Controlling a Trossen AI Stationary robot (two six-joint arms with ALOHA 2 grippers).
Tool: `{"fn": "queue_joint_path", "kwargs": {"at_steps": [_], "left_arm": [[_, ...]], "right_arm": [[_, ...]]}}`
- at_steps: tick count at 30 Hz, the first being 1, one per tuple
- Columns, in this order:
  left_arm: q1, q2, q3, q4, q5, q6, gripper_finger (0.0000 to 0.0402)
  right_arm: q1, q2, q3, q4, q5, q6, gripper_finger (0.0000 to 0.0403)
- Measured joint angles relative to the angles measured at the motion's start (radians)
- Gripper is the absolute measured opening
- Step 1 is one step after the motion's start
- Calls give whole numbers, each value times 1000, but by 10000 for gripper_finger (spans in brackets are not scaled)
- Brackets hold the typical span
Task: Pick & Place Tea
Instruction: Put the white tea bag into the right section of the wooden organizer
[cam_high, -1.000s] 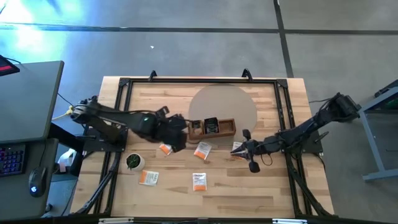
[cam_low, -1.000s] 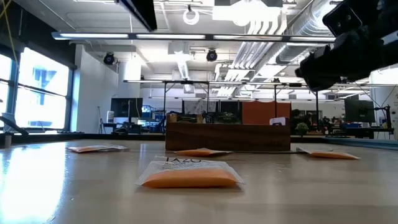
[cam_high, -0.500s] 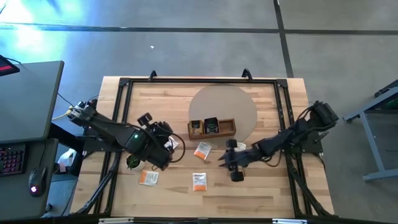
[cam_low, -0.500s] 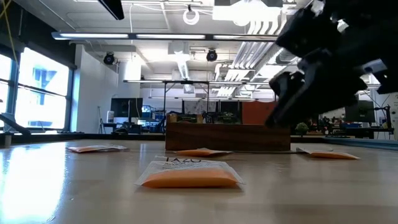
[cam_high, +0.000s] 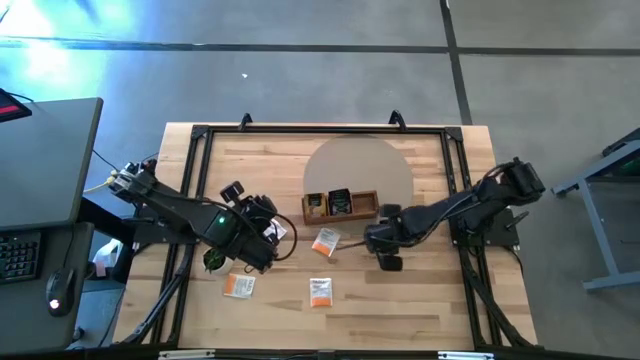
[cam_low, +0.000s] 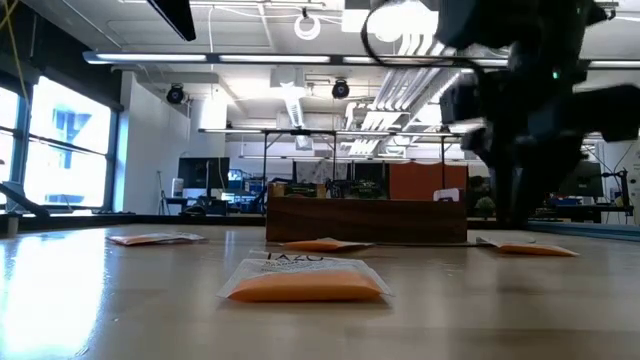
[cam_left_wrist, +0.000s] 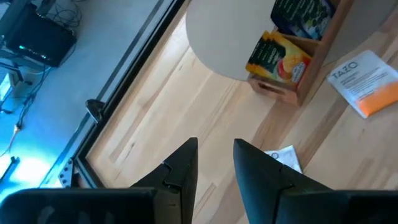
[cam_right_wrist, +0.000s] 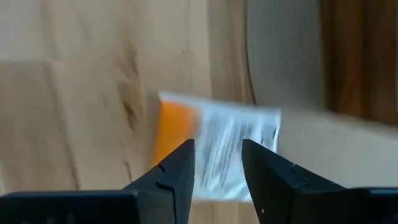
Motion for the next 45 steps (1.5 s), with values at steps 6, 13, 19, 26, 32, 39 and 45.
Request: {"fn": "queue_joint_path", "kwargs": {"at_steps": [6, 13, 19, 26, 32, 39, 45], "left_arm": [[0, 0, -44, -1, 6, -33, 101], [0, 0, -52, 2, 25, -46, 101], [0, 0, -52, 0, 26, -52, 101], [0, 0, -52, 0, 50, -52, 101], [0, 0, -52, 0, 50, -52, 101], [0, 1, -52, 1, 49, -53, 101], [0, 1, -52, 6, 27, -56, 101]], "right_arm": [[-80, 1, -99, 5, 65, 106, 129], [-160, -8, -171, 114, -2, 106, 129], [-175, -9, -214, 237, -6, 49, 110], [-169, -16, -214, 231, -27, 22, 15], [-108, -82, -186, 182, -15, 43, 19], [1, -179, -144, 265, 72, 47, 8], [48, -161, -147, 479, 534, -121, 3]]}}
